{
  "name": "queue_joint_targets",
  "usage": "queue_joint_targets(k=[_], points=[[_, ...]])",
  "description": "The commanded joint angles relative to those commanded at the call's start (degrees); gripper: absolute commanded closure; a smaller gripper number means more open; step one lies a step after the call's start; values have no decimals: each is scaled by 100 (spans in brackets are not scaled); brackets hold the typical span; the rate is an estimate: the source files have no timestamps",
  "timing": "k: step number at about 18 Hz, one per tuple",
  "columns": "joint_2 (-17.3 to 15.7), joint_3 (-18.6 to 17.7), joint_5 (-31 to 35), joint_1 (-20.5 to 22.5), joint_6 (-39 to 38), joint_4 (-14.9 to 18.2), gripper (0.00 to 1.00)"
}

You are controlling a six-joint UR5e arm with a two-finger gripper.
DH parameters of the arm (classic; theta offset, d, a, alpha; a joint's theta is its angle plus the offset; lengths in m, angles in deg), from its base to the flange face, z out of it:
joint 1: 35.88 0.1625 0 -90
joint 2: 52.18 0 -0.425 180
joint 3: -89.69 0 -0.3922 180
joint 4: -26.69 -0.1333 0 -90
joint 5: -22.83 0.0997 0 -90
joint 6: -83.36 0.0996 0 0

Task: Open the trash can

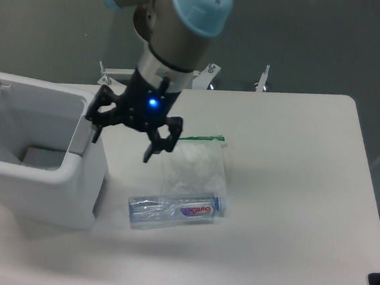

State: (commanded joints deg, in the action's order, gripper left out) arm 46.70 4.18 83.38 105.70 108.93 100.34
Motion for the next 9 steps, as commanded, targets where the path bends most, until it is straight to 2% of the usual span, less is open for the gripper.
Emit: queue_joint_targets(k=[4, 9], points=[[44, -44, 359, 615, 412, 0, 0], [281, -123, 1641, 1055, 1809, -26, 0]])
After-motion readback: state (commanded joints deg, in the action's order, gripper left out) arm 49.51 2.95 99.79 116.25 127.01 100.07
